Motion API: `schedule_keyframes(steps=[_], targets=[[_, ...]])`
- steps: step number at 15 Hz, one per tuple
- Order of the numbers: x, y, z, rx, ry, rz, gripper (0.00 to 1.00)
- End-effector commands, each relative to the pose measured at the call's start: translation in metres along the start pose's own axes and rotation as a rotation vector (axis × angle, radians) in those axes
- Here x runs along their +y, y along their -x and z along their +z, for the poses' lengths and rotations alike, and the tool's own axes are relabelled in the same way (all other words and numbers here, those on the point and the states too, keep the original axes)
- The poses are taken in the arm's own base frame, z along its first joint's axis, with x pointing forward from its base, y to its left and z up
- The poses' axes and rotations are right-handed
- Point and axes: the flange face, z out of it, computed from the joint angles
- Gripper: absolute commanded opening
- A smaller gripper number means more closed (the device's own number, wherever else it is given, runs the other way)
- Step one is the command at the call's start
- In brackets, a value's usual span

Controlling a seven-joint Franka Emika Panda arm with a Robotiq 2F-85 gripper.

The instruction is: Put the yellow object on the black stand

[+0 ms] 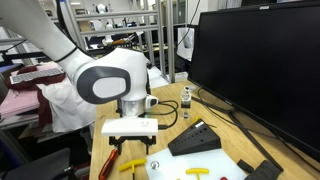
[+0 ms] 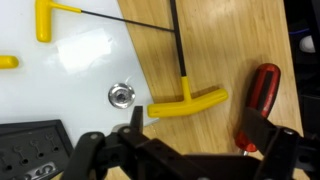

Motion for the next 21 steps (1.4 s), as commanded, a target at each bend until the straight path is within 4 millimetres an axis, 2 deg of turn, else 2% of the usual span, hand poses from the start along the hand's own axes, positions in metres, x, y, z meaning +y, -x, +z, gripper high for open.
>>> schedule_keyframes(steps=[1, 9, 21], targets=[[-0.004, 0.005, 0.011, 0.055, -0.001, -0.043, 1.00], [-0.020, 0.017, 0.043, 0.143, -0.010, -0.108, 1.00], [-0.024, 0.024, 0.050, 0.145, 0.042, -0.152, 1.00]])
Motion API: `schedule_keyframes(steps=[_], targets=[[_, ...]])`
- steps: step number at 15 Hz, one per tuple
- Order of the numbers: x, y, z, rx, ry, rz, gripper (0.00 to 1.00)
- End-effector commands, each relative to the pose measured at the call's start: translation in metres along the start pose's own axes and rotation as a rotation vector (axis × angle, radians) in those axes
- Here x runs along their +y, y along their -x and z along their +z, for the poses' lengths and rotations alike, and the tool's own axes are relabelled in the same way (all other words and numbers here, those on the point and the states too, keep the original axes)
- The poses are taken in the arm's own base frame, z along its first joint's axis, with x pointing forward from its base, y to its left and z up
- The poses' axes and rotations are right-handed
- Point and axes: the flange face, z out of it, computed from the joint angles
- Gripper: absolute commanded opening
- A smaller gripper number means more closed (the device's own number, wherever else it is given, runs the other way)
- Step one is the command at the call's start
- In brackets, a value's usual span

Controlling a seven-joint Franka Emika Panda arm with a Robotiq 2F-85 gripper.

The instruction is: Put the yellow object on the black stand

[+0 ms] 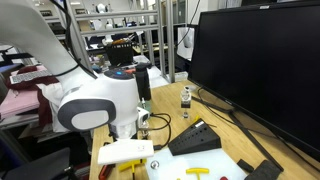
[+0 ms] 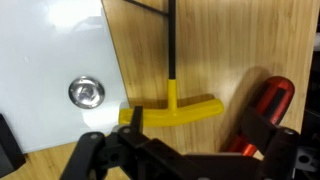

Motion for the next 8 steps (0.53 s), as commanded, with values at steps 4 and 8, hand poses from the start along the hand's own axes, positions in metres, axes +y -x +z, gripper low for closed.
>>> schedule_keyframes(steps=[4, 8], targets=[[-0.001, 0.020, 0.000, -0.006, 0.039, 0.033, 1.00], [-0.002, 0.028, 0.004, 0.007, 0.043, 0.061, 1.00]])
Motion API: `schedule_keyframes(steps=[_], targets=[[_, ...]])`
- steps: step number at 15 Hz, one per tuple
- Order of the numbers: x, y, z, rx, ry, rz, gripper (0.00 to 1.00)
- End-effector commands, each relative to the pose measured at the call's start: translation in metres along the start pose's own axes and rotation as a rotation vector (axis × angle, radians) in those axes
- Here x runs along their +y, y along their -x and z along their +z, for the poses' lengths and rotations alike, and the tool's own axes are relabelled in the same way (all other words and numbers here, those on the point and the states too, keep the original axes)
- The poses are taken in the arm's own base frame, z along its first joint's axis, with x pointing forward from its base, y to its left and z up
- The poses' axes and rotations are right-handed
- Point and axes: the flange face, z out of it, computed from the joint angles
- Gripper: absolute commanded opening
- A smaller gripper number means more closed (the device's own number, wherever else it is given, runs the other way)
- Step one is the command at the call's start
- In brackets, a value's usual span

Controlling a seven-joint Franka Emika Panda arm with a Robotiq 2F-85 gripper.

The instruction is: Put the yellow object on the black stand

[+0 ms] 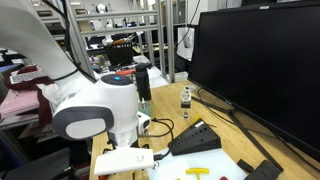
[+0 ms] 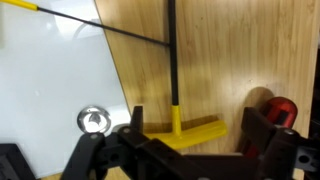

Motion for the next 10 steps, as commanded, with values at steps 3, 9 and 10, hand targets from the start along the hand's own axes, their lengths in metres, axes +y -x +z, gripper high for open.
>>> schedule_keyframes(steps=[3, 9, 10], targets=[[-0.002, 0.004, 0.004, 0.020, 0.030, 0.019, 1.00], [-0.006, -0.009, 0.011, 0.040, 0.031, 0.004, 1.00], [-0.007, -0.010, 0.013, 0.041, 0.029, 0.000, 1.00]])
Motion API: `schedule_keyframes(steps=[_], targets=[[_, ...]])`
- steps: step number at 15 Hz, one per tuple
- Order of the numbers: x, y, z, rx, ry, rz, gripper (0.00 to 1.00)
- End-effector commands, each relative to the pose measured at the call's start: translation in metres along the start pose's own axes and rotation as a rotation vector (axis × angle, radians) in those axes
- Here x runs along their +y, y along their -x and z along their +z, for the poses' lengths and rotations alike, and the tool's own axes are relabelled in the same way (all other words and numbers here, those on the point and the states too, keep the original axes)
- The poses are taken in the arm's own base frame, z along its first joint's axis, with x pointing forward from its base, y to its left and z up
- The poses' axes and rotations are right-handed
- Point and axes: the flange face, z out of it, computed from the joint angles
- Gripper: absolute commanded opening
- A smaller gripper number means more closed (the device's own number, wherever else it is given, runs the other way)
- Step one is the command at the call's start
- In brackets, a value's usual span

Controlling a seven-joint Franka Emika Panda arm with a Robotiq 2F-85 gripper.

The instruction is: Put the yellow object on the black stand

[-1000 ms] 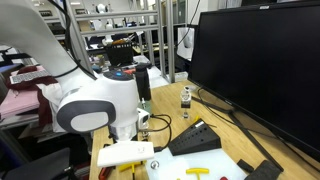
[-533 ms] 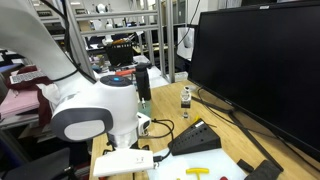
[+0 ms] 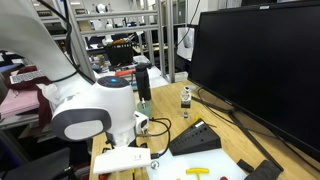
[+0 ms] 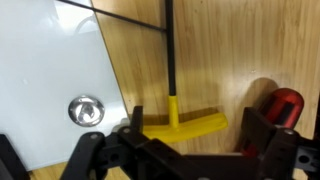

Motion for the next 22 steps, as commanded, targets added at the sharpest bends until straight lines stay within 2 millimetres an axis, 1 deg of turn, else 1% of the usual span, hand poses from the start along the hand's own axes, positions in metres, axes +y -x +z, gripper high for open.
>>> schedule_keyframes(steps=[1, 5, 9, 11, 12, 14, 18, 19, 22], targets=[[-0.001, -0.001, 0.008, 0.020, 0.010, 0.003, 1.00], [-0.001, 0.000, 0.016, 0.022, 0.004, 0.004, 1.00], [0.000, 0.001, 0.018, 0.024, 0.009, 0.005, 1.00], [0.001, 0.001, 0.018, 0.024, 0.008, 0.002, 0.98], [0.001, 0.001, 0.018, 0.023, 0.009, 0.001, 0.94], [0.003, 0.000, 0.018, 0.026, 0.016, -0.003, 0.69], [0.009, 0.000, 0.013, 0.029, 0.031, -0.008, 0.40], [0.010, 0.000, 0.014, 0.028, 0.029, -0.010, 0.36], [0.010, 0.000, 0.015, 0.027, 0.024, -0.016, 0.36]])
